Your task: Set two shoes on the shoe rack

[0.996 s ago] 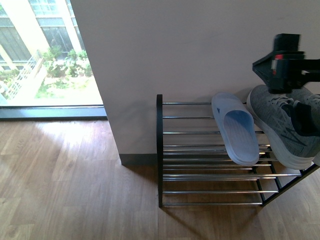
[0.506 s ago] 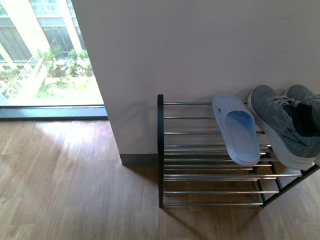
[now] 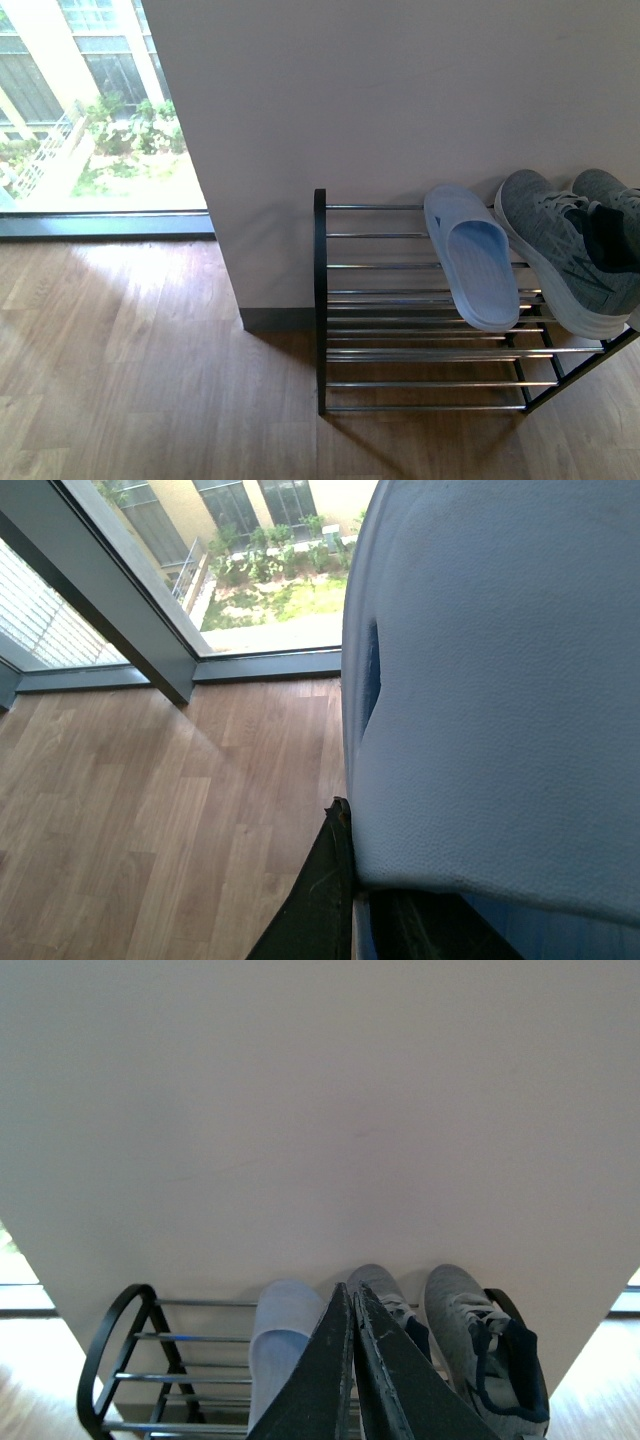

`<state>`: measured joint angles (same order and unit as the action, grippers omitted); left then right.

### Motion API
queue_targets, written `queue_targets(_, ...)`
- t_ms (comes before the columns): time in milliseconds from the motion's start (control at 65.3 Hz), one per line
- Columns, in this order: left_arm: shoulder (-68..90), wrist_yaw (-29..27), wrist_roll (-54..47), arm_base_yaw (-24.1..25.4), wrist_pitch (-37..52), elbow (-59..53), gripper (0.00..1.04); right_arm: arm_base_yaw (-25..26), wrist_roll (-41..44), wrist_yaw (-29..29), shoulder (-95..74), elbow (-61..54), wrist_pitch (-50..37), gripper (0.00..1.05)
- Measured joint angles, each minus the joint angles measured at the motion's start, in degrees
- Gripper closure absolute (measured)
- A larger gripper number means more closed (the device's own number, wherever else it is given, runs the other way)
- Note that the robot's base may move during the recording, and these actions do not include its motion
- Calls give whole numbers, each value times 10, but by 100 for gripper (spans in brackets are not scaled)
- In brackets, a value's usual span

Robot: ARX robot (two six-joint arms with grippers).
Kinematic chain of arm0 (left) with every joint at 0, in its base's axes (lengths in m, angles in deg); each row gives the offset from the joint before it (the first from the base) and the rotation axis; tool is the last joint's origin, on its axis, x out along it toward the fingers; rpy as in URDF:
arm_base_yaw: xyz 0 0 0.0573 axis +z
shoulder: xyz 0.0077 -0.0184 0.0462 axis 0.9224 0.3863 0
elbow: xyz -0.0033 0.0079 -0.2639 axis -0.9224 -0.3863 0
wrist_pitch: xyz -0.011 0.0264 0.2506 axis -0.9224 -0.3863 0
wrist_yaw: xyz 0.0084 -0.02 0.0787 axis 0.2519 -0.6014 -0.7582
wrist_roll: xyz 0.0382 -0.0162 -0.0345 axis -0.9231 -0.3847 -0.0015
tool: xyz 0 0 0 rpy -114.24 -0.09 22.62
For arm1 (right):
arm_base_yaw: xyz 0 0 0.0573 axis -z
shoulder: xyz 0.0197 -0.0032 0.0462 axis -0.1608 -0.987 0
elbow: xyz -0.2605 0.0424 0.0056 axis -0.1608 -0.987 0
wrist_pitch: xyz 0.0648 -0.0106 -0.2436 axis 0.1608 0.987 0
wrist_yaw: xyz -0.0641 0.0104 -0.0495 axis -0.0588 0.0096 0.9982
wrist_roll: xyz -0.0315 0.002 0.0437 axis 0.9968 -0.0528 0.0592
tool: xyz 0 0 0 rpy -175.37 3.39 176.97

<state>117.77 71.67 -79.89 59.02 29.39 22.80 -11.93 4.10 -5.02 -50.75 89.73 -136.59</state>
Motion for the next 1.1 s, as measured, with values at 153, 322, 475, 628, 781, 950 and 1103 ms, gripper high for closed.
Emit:
queue_targets(153,0,0,0,0,0,0,103,24,0,-9,71,-11,58,103)
queue_targets(322,0,0,0,0,0,0,103,25,0,-12,133,-12,112,103)
queue_targets(475,0,0,0,0,0,0,103,25,0,-12,191,-12,165,103)
queue_targets(628,0,0,0,0,0,0,103,25,0,-11,236,-12,207,103)
queue_targets(781,0,0,0,0,0,0,103,25,0,-11,280,-12,248,103)
queue_targets(950,0,0,0,0,0,0,103,25,0,-11,321,-12,289,103)
queue_targets(1103,0,0,0,0,0,0,103,25,0,-11,352,-12,319,103)
